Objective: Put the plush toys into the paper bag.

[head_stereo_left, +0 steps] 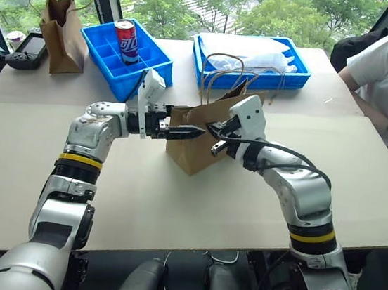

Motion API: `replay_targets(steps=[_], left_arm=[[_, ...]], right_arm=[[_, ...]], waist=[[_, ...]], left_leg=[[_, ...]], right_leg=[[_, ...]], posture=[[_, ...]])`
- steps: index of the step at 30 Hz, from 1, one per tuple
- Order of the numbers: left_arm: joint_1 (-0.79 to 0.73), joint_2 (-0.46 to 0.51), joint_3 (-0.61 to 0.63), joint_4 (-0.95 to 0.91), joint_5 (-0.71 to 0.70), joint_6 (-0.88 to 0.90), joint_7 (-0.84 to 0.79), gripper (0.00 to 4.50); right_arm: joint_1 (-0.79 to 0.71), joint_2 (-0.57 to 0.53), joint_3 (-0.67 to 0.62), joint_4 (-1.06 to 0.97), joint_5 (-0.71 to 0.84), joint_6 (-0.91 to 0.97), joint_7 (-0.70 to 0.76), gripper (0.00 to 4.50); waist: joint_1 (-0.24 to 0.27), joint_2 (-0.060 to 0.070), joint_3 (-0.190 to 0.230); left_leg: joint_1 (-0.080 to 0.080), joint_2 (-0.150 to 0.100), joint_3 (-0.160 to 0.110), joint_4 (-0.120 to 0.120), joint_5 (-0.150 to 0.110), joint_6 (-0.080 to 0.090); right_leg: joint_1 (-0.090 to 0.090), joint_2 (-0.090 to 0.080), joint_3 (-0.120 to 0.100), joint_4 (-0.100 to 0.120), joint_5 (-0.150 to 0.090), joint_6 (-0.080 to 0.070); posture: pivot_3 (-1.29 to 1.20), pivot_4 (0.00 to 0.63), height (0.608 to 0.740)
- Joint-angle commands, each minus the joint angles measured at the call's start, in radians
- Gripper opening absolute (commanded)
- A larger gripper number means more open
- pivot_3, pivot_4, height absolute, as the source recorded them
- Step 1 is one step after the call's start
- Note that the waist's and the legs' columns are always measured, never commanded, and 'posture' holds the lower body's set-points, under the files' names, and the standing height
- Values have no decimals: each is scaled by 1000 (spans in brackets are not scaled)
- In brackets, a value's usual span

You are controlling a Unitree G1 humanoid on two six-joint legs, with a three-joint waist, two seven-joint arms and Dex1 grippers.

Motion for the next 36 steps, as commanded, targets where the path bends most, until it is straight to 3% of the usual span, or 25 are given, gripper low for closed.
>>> replay_targets(steps=[1,8,12,18,23,29,36], left_arm=[[-13,23,-10,0,30,-36,17,2693],[-24,-1,5,15,19,-43,33,99],[-67,8,1,61,25,-68,-6,32],[-182,30,0,197,11,-165,-185,32],[-182,105,-58,183,-53,-194,-401,32],[-172,196,-188,249,-85,-378,-410,32],[-165,269,-321,377,-102,-543,-410,32]], right_arm=[[-4,-6,-19,-44,-1,-14,2,0],[-3,-26,-33,-66,2,0,7,0],[54,-113,-103,-181,63,54,62,0],[323,-353,-363,-402,321,188,279,0],[541,-501,-548,-378,323,158,355,0],[624,-553,-670,-341,339,131,371,0],[589,-579,-639,-310,337,112,364,0]], waist=[[0,0,0],[1,0,0],[7,0,0],[20,0,0],[11,0,0],[6,0,0],[7,0,0]], left_leg=[[0,0,0,0,0,0],[0,0,0,0,0,0],[-1,0,0,0,0,0],[-3,-1,-1,1,-2,3],[-1,0,1,1,-2,4],[2,1,2,1,-2,3],[1,1,2,2,-2,3]], right_leg=[[0,0,0,0,0,0],[0,0,0,0,0,0],[0,0,0,-1,0,0],[1,-1,-2,-4,0,0],[3,-1,-1,-4,0,0],[4,-1,0,-2,0,0],[4,-1,0,-3,0,1]], posture=[[0,150,740],[0,150,740],[0,150,740],[0,150,740],[0,150,740],[0,150,740],[0,150,740]])
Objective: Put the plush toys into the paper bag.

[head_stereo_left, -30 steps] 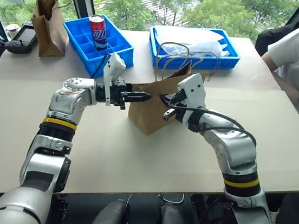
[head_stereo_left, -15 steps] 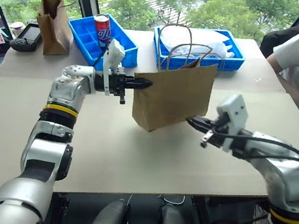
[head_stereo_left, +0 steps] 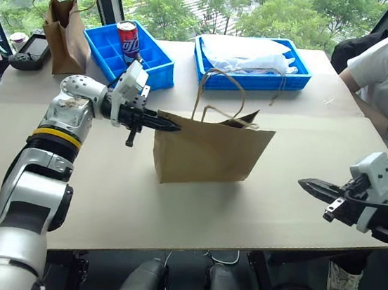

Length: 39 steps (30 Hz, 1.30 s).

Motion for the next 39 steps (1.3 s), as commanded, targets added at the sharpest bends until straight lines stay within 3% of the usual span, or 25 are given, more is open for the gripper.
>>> replay_targets(steps=[1,5,8,11,15,18,19,21,24,27,30,34,39], left_arm=[[-2,45,-64,28,-22,-44,-6,32],[5,70,-91,44,-36,-4,-6,32],[0,85,-70,62,-47,24,-6,664],[2,129,-16,33,-95,78,-6,1769],[47,245,90,-62,-246,289,-6,3183],[100,331,171,-73,-270,388,-6,4230],[124,352,199,-70,-262,395,-6,4370],[167,377,240,-78,-249,399,-6,4370],[323,386,327,-149,-190,357,128,4370],[493,298,463,-366,-165,308,427,4370],[619,224,524,-512,-95,279,635,4370],[774,126,573,-713,-108,329,774,4370],[840,47,546,-796,-63,333,854,4370]], right_arm=[[-50,-25,4,14,3,-39,-7,0],[-101,-34,39,42,1,-47,-11,0],[-125,-42,64,60,2,-53,-3,0],[-152,-56,87,91,-1,-64,12,0],[-182,-75,114,135,-5,-82,34,0],[-208,-88,127,160,-2,-88,49,0],[-215,-90,131,168,0,-91,52,0],[-226,-89,137,180,1,-96,56,0],[-237,-42,137,198,6,-131,42,0],[-232,55,104,201,6,-171,-35,0],[-204,119,75,187,23,-131,-106,0],[-156,194,78,142,12,-110,-217,0],[-120,247,109,142,-37,-155,-291,0]], waist=[[0,0,0],[1,0,0],[1,0,0],[-1,0,0],[-6,0,0],[-10,0,0],[-10,0,0],[-6,1,0],[-2,1,0],[9,1,0],[24,1,0],[25,1,0],[25,1,0]], left_leg=[[0,0,0,0,0,0],[-1,0,0,1,0,1],[-1,0,0,2,-1,1],[-1,0,0,2,-1,1],[-3,0,0,3,-1,2],[-2,0,0,3,-2,2],[-2,0,0,3,-2,2],[-1,0,0,3,-2,2],[0,0,0,3,-2,2],[0,1,0,3,-2,2],[-1,1,-1,4,-2,1],[-1,1,-1,3,-2,1],[0,1,0,2,-1,0]], right_leg=[[0,0,0,0,0,0],[0,0,0,-1,0,0],[0,0,0,0,0,0],[0,0,0,0,0,1],[-2,0,0,1,0,1],[-3,0,0,2,-1,1],[-3,0,0,2,-1,1],[-2,0,0,2,-1,1],[-1,0,0,2,-1,1],[0,0,1,1,0,1],[-1,-1,2,0,0,0],[-1,-1,3,0,0,0],[-1,0,2,1,0,0]], posture=[[0,150,740],[0,150,740],[0,150,740],[0,150,740],[0,150,740],[0,150,740],[0,150,740],[0,150,740],[0,150,740],[0,150,740],[0,150,740],[0,150,740],[0,150,740]])
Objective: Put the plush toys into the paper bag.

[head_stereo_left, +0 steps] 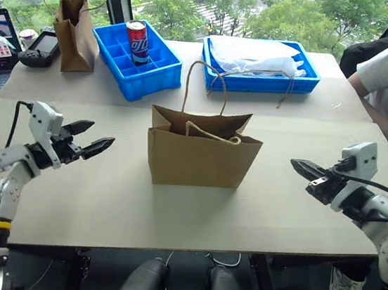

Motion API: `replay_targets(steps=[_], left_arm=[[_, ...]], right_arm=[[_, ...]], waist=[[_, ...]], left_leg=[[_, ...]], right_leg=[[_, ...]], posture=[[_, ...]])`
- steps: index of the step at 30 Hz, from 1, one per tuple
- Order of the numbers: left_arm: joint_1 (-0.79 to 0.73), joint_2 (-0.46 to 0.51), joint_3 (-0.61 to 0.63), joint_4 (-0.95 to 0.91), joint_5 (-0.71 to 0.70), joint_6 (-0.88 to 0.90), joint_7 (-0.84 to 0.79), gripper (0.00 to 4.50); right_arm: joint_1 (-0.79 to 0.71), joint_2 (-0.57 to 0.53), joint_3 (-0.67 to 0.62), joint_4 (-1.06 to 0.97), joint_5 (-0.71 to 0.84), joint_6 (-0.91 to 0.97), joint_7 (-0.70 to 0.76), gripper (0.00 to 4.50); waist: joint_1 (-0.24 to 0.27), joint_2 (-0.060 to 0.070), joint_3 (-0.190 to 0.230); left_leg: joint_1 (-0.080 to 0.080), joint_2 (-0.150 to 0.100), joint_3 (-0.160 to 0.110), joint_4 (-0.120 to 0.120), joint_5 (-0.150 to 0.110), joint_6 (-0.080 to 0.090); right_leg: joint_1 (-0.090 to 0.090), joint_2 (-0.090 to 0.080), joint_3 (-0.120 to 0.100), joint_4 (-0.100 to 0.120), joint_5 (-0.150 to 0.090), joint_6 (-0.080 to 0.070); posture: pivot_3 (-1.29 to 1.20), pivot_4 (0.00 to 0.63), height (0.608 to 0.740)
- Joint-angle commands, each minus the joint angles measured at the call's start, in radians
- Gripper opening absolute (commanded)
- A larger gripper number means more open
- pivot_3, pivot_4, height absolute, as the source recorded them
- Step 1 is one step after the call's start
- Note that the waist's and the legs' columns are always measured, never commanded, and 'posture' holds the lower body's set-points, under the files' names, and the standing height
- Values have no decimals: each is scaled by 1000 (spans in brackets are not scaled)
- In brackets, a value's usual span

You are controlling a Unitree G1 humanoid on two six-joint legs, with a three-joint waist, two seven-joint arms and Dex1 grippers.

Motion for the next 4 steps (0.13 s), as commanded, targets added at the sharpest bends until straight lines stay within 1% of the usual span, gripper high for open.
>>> replay_targets(steps=[1,4], left_arm=[[7,-14,-9,-49,36,-9,36,4370],[-19,-30,-15,-40,40,-4,42,4370]], right_arm=[[13,14,8,-22,-42,-54,-43,0],[29,12,18,-12,-65,-82,-39,0]], waist=[[0,0,0],[-1,0,0]], left_leg=[[0,0,0,0,0,0],[2,0,0,0,0,-1]], right_leg=[[0,0,0,0,0,0],[1,1,-1,1,0,-1]], posture=[[0,150,740],[0,150,740]])
